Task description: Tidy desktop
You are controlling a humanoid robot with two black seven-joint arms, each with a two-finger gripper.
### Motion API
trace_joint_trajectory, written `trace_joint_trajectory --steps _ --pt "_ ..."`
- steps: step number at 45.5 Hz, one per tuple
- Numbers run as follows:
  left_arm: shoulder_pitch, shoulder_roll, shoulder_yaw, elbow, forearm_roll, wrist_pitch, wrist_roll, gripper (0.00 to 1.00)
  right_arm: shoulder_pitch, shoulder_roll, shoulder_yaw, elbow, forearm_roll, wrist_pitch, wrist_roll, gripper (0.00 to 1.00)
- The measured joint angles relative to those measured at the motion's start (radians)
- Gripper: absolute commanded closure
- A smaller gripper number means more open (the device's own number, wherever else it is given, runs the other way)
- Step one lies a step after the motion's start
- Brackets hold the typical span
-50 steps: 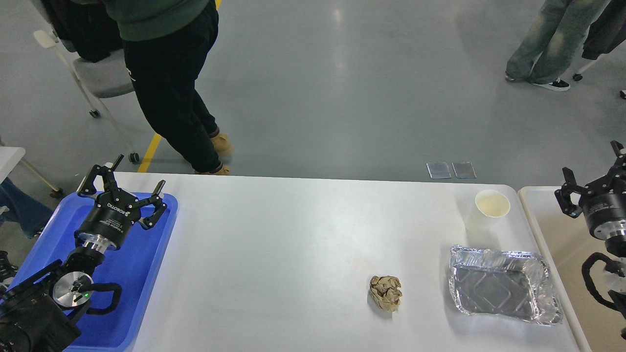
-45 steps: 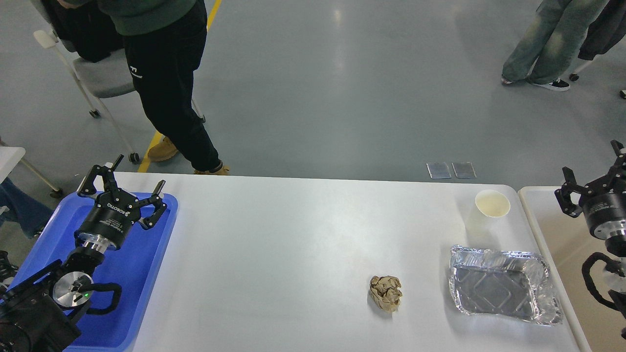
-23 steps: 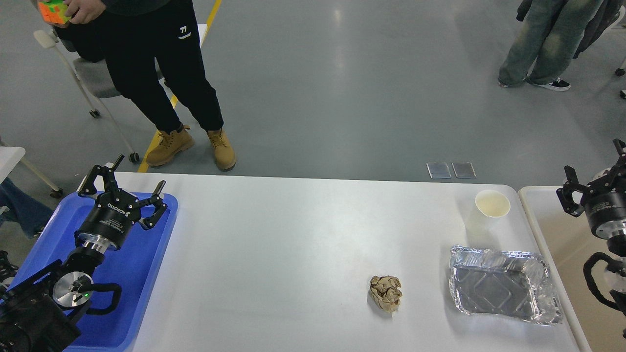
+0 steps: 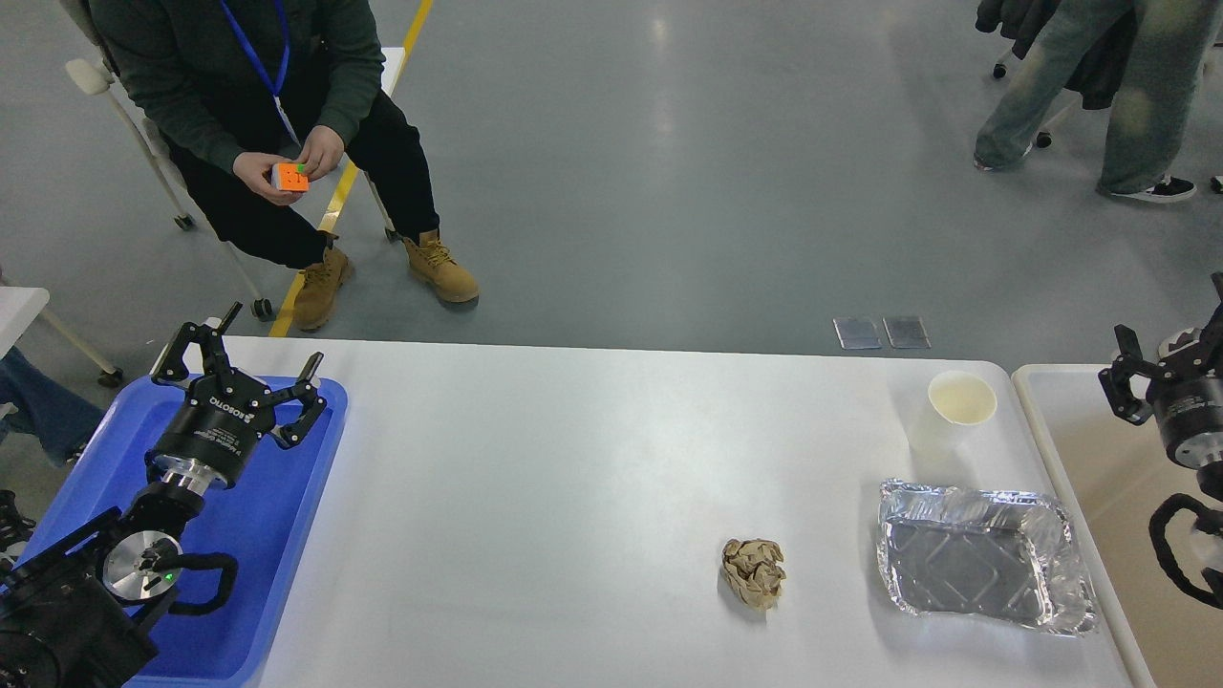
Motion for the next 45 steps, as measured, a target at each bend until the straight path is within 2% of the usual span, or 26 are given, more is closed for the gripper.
trace_joint_trajectory --steps 11,24,34,45 --pt "0.000 0.000 0.000 0.000 0.000 0.000 0.001 0.01 -0.018 -0.038 -0.022 0.018 0.007 0.003 0.000 0.00" --pt "0.000 0.000 0.000 0.000 0.000 0.000 0.001 0.01 -0.022 -0.209 -0.169 0.114 0.083 -0.001 -0.001 0.00" --pt "0.000 0.000 0.000 0.000 0.000 0.000 0.000 0.01 0.074 -0.419 -0.429 0.216 0.164 -0.001 -0.001 0.00" --pt "-0.001 0.000 0.000 0.000 0.000 0.000 0.000 0.01 0.311 -0.613 -0.819 0.305 0.186 0.004 -0.007 0.00"
